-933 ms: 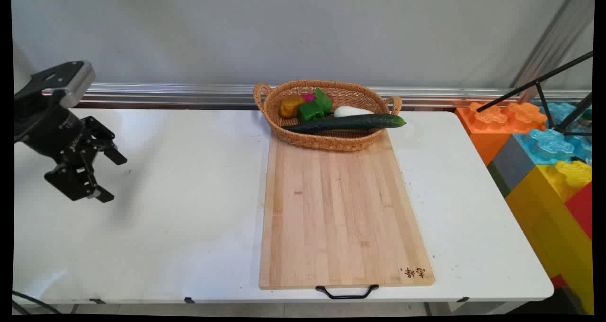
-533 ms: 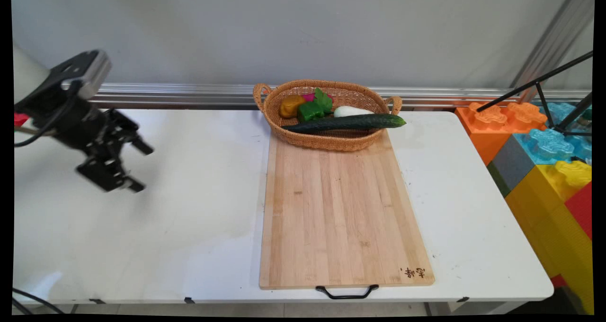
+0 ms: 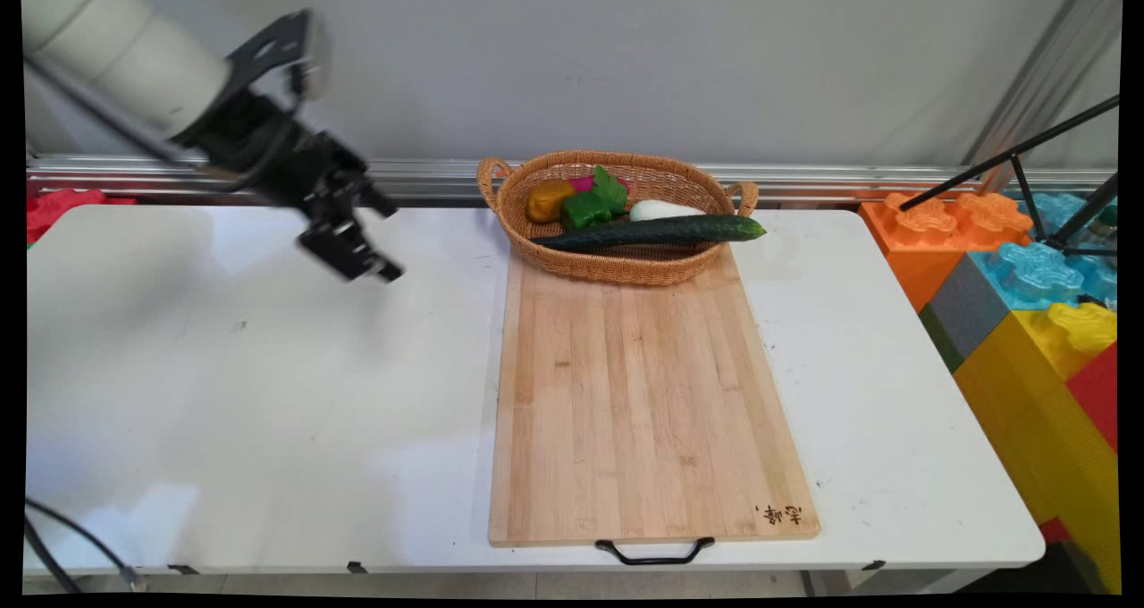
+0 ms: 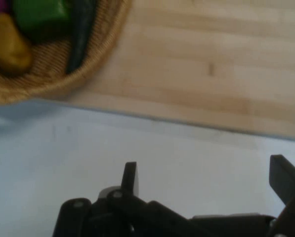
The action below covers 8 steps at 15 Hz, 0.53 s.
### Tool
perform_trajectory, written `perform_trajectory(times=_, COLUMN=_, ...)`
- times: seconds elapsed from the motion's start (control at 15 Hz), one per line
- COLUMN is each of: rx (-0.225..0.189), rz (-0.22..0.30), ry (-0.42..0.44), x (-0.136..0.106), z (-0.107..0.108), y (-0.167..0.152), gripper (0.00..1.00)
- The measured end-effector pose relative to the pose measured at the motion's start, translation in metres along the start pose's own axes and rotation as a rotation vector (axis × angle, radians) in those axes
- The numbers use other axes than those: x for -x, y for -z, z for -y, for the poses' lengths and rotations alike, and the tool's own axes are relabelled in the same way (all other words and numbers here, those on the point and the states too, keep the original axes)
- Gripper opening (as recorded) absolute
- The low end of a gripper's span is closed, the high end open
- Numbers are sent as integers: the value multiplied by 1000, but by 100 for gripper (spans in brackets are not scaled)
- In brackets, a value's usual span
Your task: Pick up the potato from the vegetable basket
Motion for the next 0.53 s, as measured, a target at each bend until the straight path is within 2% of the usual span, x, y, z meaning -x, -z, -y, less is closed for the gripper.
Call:
perform_trajectory(times=0.27, rx=-74, rz=-2, ry=42, x=-55, z=22, y=-15, gripper=100)
perform_trajectory(times=0.53, rx=-127, rz=-16, ry=82, x=-94, z=45, y=-31, gripper=100)
